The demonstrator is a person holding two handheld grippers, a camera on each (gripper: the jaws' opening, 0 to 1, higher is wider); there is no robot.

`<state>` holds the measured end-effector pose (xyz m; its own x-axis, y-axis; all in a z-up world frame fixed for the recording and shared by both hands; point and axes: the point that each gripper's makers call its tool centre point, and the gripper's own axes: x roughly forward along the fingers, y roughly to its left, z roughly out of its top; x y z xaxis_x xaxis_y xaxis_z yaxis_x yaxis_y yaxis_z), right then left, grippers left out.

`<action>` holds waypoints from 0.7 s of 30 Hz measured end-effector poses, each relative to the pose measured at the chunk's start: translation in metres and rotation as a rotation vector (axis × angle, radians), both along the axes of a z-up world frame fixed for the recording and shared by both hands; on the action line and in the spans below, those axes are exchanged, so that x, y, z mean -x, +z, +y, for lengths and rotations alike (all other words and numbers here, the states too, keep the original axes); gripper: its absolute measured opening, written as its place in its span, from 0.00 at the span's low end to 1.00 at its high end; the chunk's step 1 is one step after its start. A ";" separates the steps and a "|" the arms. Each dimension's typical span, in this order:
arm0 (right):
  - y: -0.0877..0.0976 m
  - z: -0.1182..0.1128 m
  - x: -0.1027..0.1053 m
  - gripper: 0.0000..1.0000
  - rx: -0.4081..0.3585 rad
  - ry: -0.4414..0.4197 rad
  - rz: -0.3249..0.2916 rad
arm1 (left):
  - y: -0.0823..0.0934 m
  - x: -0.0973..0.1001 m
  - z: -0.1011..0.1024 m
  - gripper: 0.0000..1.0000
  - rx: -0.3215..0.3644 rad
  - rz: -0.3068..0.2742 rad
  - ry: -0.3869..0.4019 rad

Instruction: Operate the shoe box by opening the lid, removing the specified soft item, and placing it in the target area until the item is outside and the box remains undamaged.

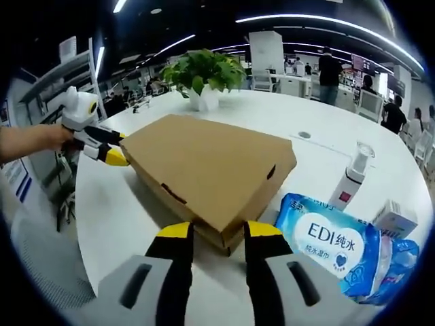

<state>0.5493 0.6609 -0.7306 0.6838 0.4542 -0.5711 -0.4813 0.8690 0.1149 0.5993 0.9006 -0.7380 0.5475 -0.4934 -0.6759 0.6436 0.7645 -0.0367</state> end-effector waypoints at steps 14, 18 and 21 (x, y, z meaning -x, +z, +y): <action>0.000 -0.005 -0.007 0.26 0.007 0.008 0.010 | 0.000 -0.007 -0.003 0.47 0.010 -0.006 0.017; 0.002 -0.011 -0.002 0.26 0.026 0.006 -0.001 | 0.004 -0.006 0.001 0.46 0.020 -0.014 0.046; 0.007 -0.017 0.005 0.30 0.027 0.002 -0.014 | 0.011 -0.001 0.005 0.49 0.034 -0.023 0.063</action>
<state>0.5443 0.6441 -0.7236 0.6908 0.4405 -0.5734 -0.4847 0.8705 0.0847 0.6004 0.9055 -0.7274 0.5936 -0.4796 -0.6463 0.5949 0.8023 -0.0490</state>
